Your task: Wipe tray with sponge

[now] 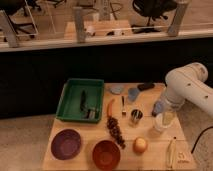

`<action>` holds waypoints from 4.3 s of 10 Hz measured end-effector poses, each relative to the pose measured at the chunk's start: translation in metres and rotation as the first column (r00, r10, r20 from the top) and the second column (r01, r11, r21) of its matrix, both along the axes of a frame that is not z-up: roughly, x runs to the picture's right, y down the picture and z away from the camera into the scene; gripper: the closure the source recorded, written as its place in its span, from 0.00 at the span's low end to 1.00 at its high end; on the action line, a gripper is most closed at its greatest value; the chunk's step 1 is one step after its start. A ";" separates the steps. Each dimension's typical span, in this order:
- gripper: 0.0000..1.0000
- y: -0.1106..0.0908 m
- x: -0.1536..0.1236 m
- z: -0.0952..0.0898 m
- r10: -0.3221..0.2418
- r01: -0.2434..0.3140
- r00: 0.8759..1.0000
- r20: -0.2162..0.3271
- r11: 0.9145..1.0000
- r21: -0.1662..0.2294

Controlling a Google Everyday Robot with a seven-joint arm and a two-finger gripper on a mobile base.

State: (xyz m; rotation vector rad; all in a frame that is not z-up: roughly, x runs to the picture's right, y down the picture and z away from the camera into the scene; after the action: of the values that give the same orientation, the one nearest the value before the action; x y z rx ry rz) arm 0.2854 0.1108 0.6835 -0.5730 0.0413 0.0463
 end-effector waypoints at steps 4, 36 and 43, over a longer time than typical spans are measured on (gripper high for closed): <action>0.20 0.000 0.000 0.000 0.000 0.000 1.000 0.000 1.000 0.000; 0.20 -0.071 0.062 0.089 -0.575 0.524 0.775 0.262 0.817 0.243; 0.20 -0.059 0.069 0.123 -0.617 0.567 0.701 0.358 0.786 0.246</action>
State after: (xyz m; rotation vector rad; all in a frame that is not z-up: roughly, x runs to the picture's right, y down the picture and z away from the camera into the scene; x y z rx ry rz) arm 0.3546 0.0517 0.8068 -0.4174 -0.2010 -0.7152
